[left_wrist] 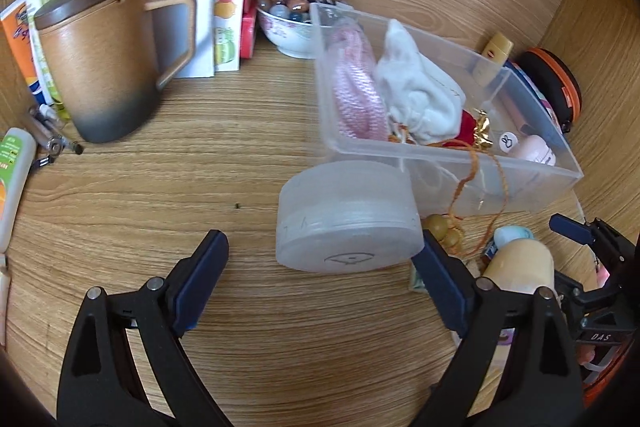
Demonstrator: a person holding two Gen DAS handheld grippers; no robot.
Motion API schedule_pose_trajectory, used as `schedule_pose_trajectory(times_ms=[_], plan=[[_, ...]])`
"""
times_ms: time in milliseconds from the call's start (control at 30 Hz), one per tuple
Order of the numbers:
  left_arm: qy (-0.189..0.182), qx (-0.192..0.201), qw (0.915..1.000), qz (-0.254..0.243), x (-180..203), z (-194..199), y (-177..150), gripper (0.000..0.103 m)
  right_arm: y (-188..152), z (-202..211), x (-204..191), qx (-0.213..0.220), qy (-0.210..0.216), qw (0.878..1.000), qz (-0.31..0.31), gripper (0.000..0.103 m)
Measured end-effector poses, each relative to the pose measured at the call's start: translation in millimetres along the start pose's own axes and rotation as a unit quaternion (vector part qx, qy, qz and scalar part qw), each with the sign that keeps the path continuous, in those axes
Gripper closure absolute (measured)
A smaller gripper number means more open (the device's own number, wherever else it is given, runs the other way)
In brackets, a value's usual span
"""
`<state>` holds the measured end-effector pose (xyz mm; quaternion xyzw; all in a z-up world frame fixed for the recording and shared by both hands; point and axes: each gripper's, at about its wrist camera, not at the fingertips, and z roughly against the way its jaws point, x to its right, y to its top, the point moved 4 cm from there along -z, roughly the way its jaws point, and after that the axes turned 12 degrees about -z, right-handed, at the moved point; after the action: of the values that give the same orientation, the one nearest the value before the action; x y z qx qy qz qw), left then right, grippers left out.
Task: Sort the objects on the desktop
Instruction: 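Move the left tool to the large white round container while the right tool approaches the light blue bottle, then close the left tool on the white round container while the right tool grasps the light blue bottle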
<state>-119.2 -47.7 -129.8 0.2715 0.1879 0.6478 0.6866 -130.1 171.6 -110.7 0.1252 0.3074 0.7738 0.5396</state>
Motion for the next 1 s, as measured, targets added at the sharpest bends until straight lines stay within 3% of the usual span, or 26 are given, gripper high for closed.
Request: schedule_pose_trajectory(times_ms=[133, 300, 400, 767, 933, 1000], plan=[[0.0, 0.003, 1.0, 0.006, -7, 0, 1, 0.01, 2, -5, -2, 0.001, -0.002, 1.0, -0.002, 0.023], [-0.004, 0.009, 1.0, 0.002, -15, 4, 0, 0.01, -1, -18, -4, -0.011, 0.001, 1.0, 0.0, 0.042], [-0.008, 0.009, 0.9999, 0.001, -16, 4, -1, 0.01, -2, -25, -5, -0.011, 0.003, 1.0, 0.002, 0.047], [0.001, -0.007, 0.9999, -0.014, -9, -9, 1, 0.01, 8, -34, -8, -0.022, 0.013, 1.0, 0.01, 0.051], [0.015, 0.001, 0.9997, -0.022, -7, -10, 4, 0.011, 5, -36, -11, -0.028, 0.039, 0.999, 0.009, 0.067], [0.02, 0.004, 0.9995, -0.023, -6, -8, 5, 0.018, 4, -37, -11, -0.03, 0.044, 0.999, 0.007, 0.071]])
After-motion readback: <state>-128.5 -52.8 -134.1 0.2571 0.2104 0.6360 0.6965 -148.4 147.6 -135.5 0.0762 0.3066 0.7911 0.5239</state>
